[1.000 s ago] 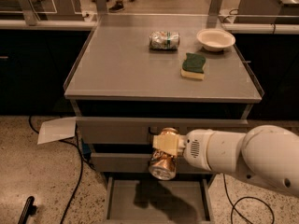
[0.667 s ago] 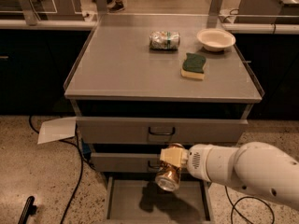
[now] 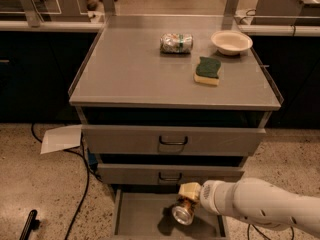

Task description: Place orange can into bottom drawer

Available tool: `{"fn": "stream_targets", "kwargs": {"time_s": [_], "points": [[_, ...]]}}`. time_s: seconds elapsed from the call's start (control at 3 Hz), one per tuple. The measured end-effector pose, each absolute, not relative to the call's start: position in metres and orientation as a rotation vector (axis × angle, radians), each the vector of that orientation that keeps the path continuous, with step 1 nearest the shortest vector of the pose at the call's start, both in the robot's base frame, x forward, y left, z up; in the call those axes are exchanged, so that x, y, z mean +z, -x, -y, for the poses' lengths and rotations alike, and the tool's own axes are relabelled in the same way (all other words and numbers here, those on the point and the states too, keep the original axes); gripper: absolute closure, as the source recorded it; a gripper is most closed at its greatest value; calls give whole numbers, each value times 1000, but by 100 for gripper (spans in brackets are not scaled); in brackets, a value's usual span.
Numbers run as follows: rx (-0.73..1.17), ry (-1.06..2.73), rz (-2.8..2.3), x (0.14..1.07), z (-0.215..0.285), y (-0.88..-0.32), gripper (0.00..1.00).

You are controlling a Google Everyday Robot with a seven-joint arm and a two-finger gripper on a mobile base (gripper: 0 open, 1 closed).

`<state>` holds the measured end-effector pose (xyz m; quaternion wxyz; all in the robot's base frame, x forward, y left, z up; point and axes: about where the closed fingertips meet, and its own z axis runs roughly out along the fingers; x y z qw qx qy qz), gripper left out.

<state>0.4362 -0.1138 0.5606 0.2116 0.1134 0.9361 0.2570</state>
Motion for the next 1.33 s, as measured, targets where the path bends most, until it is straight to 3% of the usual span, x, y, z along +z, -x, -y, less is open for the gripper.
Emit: {"fn": "stream_targets", "kwargs": {"time_s": [0.33, 0.67, 1.33], "points": [[721, -387, -2727, 491, 108, -430, 100], [720, -387, -2726, 491, 108, -430, 100], [733, -559, -2727, 416, 119, -472, 100]]}}
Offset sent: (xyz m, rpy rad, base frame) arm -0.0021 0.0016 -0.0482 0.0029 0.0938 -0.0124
